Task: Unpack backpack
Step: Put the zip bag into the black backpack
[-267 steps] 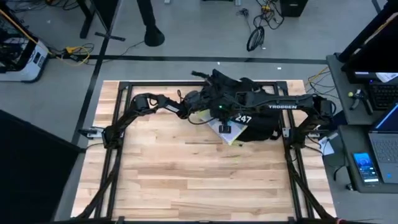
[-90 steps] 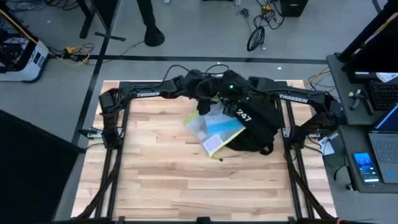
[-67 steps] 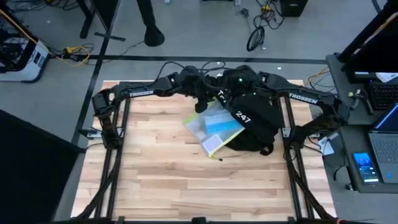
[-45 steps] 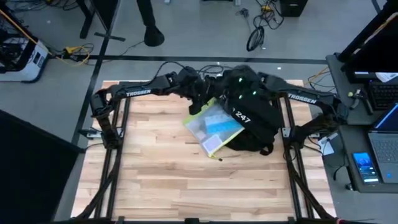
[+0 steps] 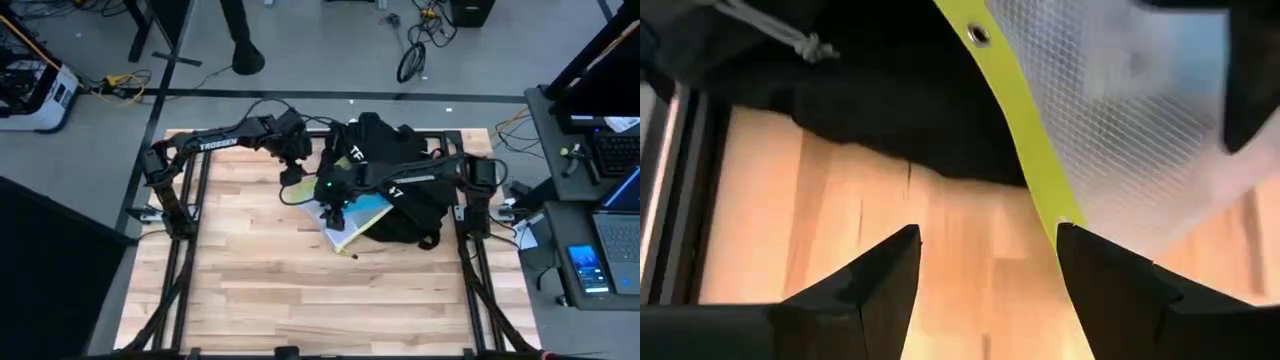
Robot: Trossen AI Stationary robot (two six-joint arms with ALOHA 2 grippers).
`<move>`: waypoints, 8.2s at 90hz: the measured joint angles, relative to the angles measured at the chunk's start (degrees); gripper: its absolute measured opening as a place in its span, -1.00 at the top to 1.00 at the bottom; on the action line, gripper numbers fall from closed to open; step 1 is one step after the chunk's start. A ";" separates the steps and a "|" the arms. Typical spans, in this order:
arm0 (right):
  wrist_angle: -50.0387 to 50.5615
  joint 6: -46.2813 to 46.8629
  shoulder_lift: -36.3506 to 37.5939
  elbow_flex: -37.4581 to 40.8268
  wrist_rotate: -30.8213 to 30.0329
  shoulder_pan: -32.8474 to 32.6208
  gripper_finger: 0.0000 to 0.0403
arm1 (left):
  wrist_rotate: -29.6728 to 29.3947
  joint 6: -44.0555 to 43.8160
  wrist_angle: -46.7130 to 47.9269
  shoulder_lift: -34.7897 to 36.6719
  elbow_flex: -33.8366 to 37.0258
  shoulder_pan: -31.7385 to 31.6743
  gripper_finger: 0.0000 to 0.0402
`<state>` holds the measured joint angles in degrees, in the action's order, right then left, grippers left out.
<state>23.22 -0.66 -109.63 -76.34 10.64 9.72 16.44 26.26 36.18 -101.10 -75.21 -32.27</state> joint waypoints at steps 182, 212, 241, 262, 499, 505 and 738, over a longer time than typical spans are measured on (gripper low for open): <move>18.12 10.17 20.16 12.56 -33.29 10.56 0.33 | 9.83 -3.47 -21.62 -2.01 8.88 4.28 -0.09; 9.07 -3.49 13.48 19.61 -11.47 5.73 0.33 | 13.43 -15.18 -30.30 -8.62 8.58 6.07 -0.09; 15.46 -4.60 20.44 18.53 -46.40 15.16 0.46 | 13.22 -16.93 -37.75 -8.68 8.63 7.65 -0.09; 14.88 -6.81 20.47 18.53 -42.45 22.41 0.51 | 1.91 -16.96 -48.29 -10.66 7.44 9.99 -0.09; 21.49 -10.01 31.64 18.56 -32.76 22.02 0.51 | -24.98 30.83 -9.99 -25.89 -22.91 14.49 1.00; 21.56 -6.76 33.76 18.54 -26.95 21.73 0.51 | -24.98 26.87 -7.18 -24.83 -22.92 14.47 1.00; -0.01 -11.08 24.20 29.79 -37.64 25.13 1.00 | -19.11 26.21 -1.17 -18.72 -23.49 15.41 -0.13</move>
<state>23.22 -11.75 -85.43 -46.54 -27.00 34.85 -2.67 52.47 35.01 -119.82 -98.71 -16.86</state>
